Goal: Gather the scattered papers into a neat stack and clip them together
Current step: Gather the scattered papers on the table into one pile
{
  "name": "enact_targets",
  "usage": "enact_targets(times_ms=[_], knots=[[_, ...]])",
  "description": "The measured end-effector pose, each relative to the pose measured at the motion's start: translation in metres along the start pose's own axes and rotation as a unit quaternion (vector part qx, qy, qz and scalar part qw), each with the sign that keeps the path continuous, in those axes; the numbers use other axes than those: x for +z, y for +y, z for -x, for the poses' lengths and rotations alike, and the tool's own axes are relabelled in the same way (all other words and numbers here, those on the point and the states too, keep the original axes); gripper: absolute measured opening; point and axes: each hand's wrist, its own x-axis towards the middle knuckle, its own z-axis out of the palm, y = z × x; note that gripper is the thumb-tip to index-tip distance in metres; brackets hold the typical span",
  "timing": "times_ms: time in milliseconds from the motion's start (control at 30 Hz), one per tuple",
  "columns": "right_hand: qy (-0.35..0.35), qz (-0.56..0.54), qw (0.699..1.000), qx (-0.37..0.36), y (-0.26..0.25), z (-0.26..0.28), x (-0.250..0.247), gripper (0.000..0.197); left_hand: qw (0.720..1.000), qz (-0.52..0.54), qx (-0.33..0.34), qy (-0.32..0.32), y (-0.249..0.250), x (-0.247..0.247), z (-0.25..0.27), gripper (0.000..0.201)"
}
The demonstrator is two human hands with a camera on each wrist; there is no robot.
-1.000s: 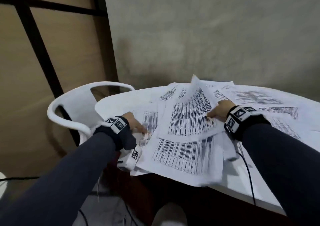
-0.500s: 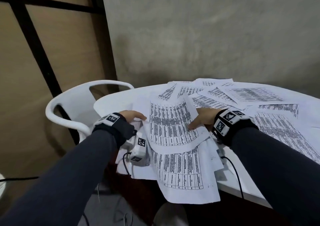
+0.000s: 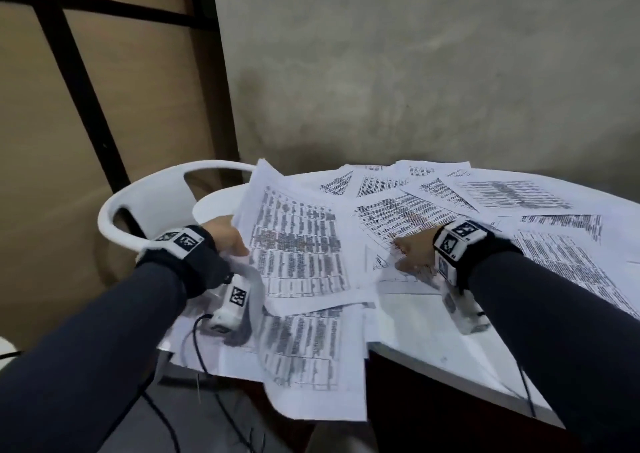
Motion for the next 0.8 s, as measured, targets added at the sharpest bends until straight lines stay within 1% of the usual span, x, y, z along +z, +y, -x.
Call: enact_targets(times_ms=[67, 100, 133, 200, 267, 300, 333, 367, 400, 433, 467, 500, 533, 567, 600, 633, 700, 733, 767, 800], knots=[[-0.008, 0.023, 1.0, 0.012, -0.003, 0.006, -0.002, 0.061, 0.998, -0.039, -0.002, 0.058, -0.005, -0.018, 0.002, 0.054], [-0.004, 0.03, 0.999, 0.018, -0.001, 0.002, -0.001, 0.06, 0.995, -0.051, 0.007, 0.091, -0.005, -0.027, 0.005, 0.054], [-0.004, 0.046, 0.999, 0.01, 0.001, 0.0, -0.002, 0.06, 0.992, -0.044, 0.012, 0.117, -0.006, -0.038, 0.005, 0.054], [-0.003, 0.075, 0.997, -0.007, 0.002, -0.002, 0.0, 0.059, 0.986, 0.013, 0.035, 0.161, -0.004, -0.056, 0.003, 0.055], [0.001, 0.082, 0.997, -0.011, 0.003, -0.006, 0.002, 0.059, 0.972, 0.101, 0.076, 0.197, 0.007, -0.069, 0.006, 0.055], [0.013, 0.067, 0.998, -0.011, 0.003, -0.01, 0.003, 0.063, 0.962, 0.139, 0.099, 0.213, 0.016, -0.074, 0.009, 0.054], [0.023, 0.059, 0.998, -0.008, 0.003, -0.008, 0.0, 0.076, 0.953, 0.178, 0.119, 0.217, 0.024, -0.077, 0.011, 0.055], [0.04, -0.012, 0.999, -0.016, -0.001, -0.003, -0.003, 0.092, 0.942, 0.219, 0.143, 0.212, 0.033, -0.079, 0.015, 0.057], [0.053, -0.134, 0.989, -0.032, -0.005, 0.003, -0.012, 0.104, 0.929, 0.26, 0.167, 0.202, 0.042, -0.08, 0.014, 0.06], [0.053, -0.313, 0.947, -0.057, -0.009, 0.009, -0.018, 0.112, 0.919, 0.288, 0.187, 0.192, 0.05, -0.078, 0.018, 0.063], [0.039, -0.486, 0.868, -0.095, -0.014, 0.019, -0.029, 0.117, 0.911, 0.307, 0.204, 0.185, 0.059, -0.075, 0.018, 0.064], [0.04, -0.606, 0.782, -0.139, -0.018, 0.026, -0.038, 0.12, 0.906, 0.319, 0.219, 0.174, 0.069, -0.069, 0.021, 0.066], [0.075, -0.671, 0.717, -0.173, -0.021, 0.03, -0.049, 0.113, 0.899, 0.337, 0.232, 0.158, 0.078, -0.062, 0.021, 0.068], [0.131, -0.701, 0.674, -0.194, -0.018, 0.031, -0.058, 0.099, 0.89, 0.358, 0.243, 0.142, 0.089, -0.052, 0.024, 0.068], [0.19, -0.706, 0.648, -0.212, -0.019, 0.037, -0.068, 0.084, 0.88, 0.38, 0.256, 0.126, 0.098, -0.042, 0.026, 0.065], [0.245, -0.704, 0.632, -0.211, -0.016, 0.042, -0.076, 0.069, 0.869, 0.398, 0.271, 0.112, 0.109, -0.033, 0.03, 0.061], [0.318, -0.71, 0.591, -0.214, -0.01, 0.051, -0.09, 0.035, 0.851, 0.416, 0.305, 0.1, 0.124, -0.021, 0.035, 0.054], [0.347, -0.703, 0.58, -0.22, -0.003, 0.054, -0.095, 0.026, 0.846, 0.417, 0.319, 0.094, 0.131, -0.017, 0.033, 0.051], [0.364, -0.692, 0.581, -0.224, 0.003, 0.056, -0.096, 0.023, 0.843, 0.414, 0.33, 0.094, 0.136, -0.014, 0.035, 0.05], [0.37, -0.671, 0.601, -0.226, 0.011, 0.057, -0.094, 0.024, 0.84, 0.414, 0.337, 0.094, 0.139, -0.01, 0.033, 0.05]])
